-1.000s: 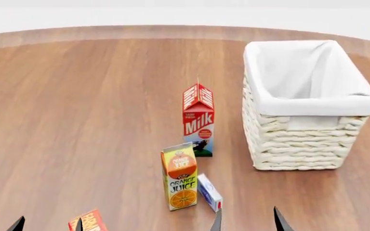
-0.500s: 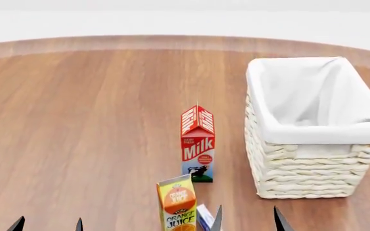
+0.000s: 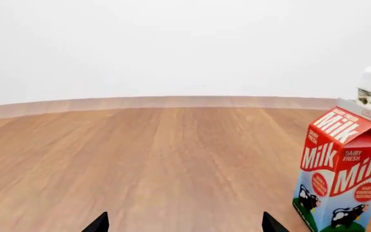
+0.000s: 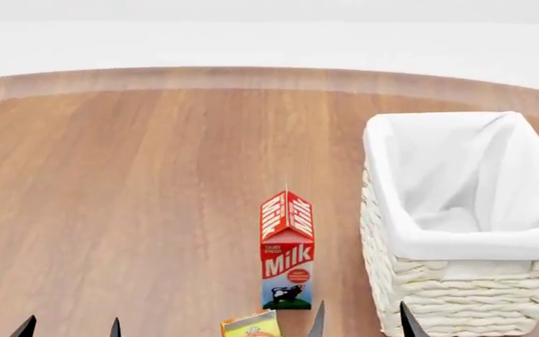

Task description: Pick up the orange juice, and put it in the basket.

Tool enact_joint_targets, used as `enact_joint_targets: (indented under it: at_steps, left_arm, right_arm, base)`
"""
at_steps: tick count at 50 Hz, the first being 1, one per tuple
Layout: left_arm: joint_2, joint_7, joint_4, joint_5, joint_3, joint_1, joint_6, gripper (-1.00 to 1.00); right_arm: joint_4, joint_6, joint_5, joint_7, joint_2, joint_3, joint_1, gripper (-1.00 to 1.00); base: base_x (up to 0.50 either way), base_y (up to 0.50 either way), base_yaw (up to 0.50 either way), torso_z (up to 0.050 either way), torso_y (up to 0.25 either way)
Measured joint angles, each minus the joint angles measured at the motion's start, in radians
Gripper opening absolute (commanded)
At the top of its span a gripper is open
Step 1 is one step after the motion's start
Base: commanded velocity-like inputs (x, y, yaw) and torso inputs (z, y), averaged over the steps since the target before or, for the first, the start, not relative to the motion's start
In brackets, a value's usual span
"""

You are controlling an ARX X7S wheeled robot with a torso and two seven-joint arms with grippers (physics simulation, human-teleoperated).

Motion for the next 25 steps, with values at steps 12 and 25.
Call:
enact_joint_targets:
  at_steps: [12,25]
  left_arm:
    - [-0.005,-0.006,-0.001,-0.005,0.007,-0.001,0.002,1.0]
    - [-0.011,-0.012,-0.001,-0.011,0.013,-0.003,0.003,1.0]
  right_arm:
    - [-0.01,0.0,0.004,0.007,0.006,-0.008,-0.004,1.0]
    - [-0.055,-0.002,0.011,0.015,0.018,-0.018,-0.035,1.0]
  base:
    - [0.25,0.0,0.0,0.0,0.0]
    - [0.08,0.0,0.0,0.0,0.001]
